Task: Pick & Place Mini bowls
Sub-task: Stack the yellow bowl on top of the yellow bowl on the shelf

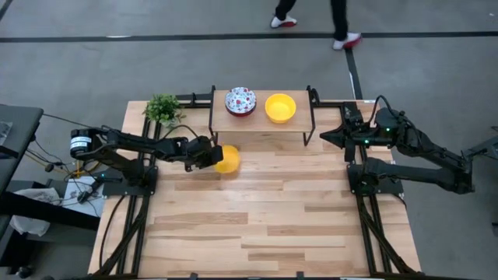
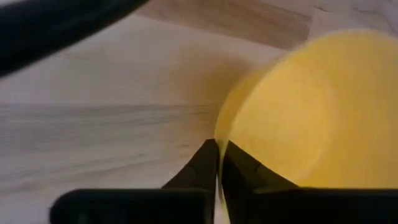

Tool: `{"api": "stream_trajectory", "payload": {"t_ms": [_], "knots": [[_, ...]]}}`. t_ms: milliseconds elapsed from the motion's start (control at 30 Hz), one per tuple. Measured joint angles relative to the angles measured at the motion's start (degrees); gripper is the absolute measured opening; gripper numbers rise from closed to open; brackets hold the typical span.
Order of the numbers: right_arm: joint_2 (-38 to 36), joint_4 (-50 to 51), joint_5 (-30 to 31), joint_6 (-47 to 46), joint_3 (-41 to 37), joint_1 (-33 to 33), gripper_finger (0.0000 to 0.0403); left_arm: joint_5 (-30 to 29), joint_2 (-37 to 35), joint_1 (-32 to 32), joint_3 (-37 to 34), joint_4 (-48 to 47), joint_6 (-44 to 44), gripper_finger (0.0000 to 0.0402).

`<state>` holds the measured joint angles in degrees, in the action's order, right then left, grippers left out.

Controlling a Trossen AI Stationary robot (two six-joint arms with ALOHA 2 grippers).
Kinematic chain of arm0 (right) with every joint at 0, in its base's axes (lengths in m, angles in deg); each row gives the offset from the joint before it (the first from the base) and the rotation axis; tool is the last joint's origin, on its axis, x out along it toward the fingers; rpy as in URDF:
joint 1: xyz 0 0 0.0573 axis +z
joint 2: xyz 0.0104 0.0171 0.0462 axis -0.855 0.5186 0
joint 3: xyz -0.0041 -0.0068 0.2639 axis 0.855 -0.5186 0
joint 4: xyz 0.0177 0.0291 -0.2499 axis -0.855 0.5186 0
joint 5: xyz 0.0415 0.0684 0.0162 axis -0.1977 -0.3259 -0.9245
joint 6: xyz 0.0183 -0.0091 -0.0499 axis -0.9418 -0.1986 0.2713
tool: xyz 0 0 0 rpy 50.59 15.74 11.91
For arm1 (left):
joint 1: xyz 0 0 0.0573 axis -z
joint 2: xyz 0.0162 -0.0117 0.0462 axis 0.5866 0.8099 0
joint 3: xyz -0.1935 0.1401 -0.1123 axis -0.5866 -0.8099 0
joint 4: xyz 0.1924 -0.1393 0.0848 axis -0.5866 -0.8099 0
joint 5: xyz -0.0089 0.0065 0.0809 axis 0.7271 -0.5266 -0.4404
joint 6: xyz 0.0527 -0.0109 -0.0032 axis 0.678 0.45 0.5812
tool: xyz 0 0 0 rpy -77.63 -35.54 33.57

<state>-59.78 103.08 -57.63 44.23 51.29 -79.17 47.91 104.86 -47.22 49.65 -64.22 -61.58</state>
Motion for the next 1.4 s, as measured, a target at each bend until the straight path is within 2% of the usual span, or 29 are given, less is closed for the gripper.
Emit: {"api": "stream_trajectory", "payload": {"t_ms": [233, 367, 467, 700, 833, 1033, 1200, 1400], "knots": [[0.0, 0.0, -0.02, -0.31, 0.0, 0.0, 0.0, 2.69, -2.34, 2.58, 0.0, 0.42, 1.85, 0.0008], [0.0, -0.02, -0.04, -5.16, 0.0, 0.0, 0.0, 1.68, -6.69, 6.19, 0.0, 1.43, 3.52, 0.0007], [0.63, -1.39, -0.78, -7.95, 0.02, 0.27, 0.0, -3.54, -10.85, 8.92, 0.0, 4.04, 6.93, 0.0006], [6.46, -12.63, -2.62, -5.79, 0.07, 5.39, 0.0, -20.8, -18.03, 12.17, 0.65, 14.92, 17.93, 0.0005], [11.26, -19.55, -2.18, -2.82, 0.07, 8.53, 0.0, -26.33, -18.08, 12.17, 5.93, 15.74, 26.06, 0.0005], [16.95, -26.09, -1.4, 1.7, 1.49, 10.74, 0.0001, -31.93, -13.77, 10.88, 16.63, 15.75, 41.86, 0.0004], [19.8, -26.04, 5.69, 9.64, 5.61, 12.63, 0.0016, -35.6, -9.3, 8.97, 24.23, 15.73, 54.73, 0.0004], [22.75, -25.2, 20.26, 19.73, 10.64, 15.23, 0.0047, -38.79, -4.48, 6.28, 32.25, 16.41, 68.16, 0.0004]]}}
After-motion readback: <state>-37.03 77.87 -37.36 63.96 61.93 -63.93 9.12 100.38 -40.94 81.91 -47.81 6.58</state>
